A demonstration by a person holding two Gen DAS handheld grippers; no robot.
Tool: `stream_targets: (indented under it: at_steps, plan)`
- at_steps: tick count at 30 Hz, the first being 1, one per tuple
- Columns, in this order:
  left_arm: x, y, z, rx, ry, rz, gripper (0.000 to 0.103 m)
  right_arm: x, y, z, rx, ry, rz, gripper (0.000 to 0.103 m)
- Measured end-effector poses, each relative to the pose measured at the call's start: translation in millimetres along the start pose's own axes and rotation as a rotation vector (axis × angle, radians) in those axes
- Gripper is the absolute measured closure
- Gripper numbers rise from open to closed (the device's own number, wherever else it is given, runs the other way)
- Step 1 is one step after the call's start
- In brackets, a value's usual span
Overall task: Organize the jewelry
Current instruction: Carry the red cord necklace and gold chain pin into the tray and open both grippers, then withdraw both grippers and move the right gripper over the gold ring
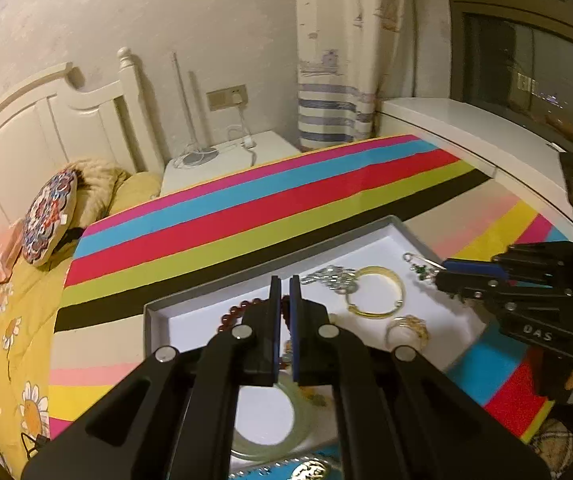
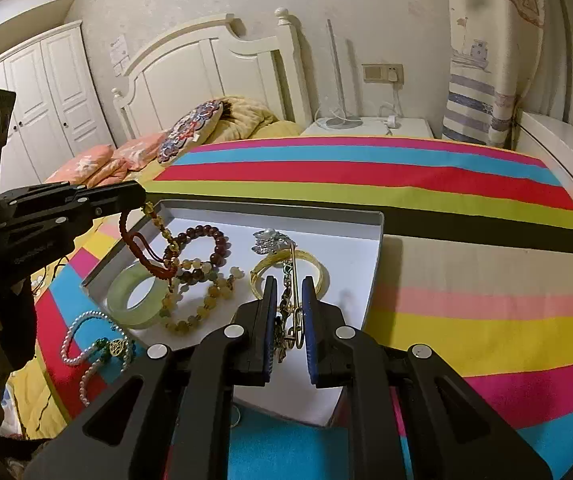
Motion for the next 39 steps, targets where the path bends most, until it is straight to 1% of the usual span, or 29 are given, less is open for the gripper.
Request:
stream_targets:
  at_steps: [5,9,10,11,12,13,14,15,16,18,20,23,25,28,30,36,39]
  plan:
    - [-23,-5,-14,-0.008,0.028,0.069,0.100,2,3,-14,-0.025,-0.032,-0.020,0.090]
    - [-43,-17,-25,-0.031,0.045,0.124,0.100,6,2,-25,-0.047,-0.071,-0.034,0.090]
    - [-47,-19,-27,-0.036,0.047,0.134,0.099,6,2,-27,-0.050,-0.074,-0.032,0.089]
    - [-52,-23,-29,-0.045,0.046,0.151,0.096,6,1,-29,-0.058,-0.086,-0.026,0.088]
    - [-56,-26,-31,-0.052,0.046,0.164,0.090,6,0,-29,-0.061,-0.090,-0.024,0.087]
    - [-60,-29,-31,-0.057,0.051,0.176,0.067,6,0,-28,-0.059,-0.086,-0.021,0.082]
    - [-64,-31,-29,-0.046,0.067,0.184,0.042,5,0,-27,-0.055,-0.085,-0.019,0.075]
    - [-67,-31,-25,-0.029,0.085,0.186,0.034,5,1,-24,-0.046,-0.083,-0.015,0.059]
    - [-68,-32,-19,-0.011,0.104,0.183,0.028,4,2,-20,-0.029,-0.080,-0.011,0.047]
    - [-69,-32,-12,-0.005,0.108,0.179,0.025,1,2,-13,-0.004,-0.076,0.005,0.046]
    - [-70,-32,-6,0.004,0.129,0.173,0.017,0,4,-7,0.013,-0.082,0.019,0.046]
    - [-72,-33,7,0.026,0.183,0.154,0.009,-1,5,5,0.035,-0.056,0.010,0.046]
    - [-73,-37,17,0.043,0.211,0.150,0.005,0,3,13,0.050,-0.047,0.009,0.046]
    - [-77,-46,30,0.060,0.239,0.158,0.004,-1,-4,25,0.063,-0.033,0.028,0.046]
    - [-84,-59,41,0.071,0.264,0.188,0.004,-2,-10,32,0.070,-0.026,0.047,0.046]
    - [-103,-101,71,0.103,0.299,0.293,0.003,-4,-35,45,0.063,-0.024,0.071,0.046]
    - [-113,-119,81,0.113,0.322,0.314,0.003,-5,-46,46,0.047,-0.035,0.089,0.046]
Point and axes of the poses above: each gripper's, at about its wrist camera, not at the fingertips, and z roughly against the way its jaws point, x to its right, y to its top, the point moved 5 cm from there along -z, roughly the way its jaws point, and after that the axes turned 8 degrees about -y, right-handed, at the moved point
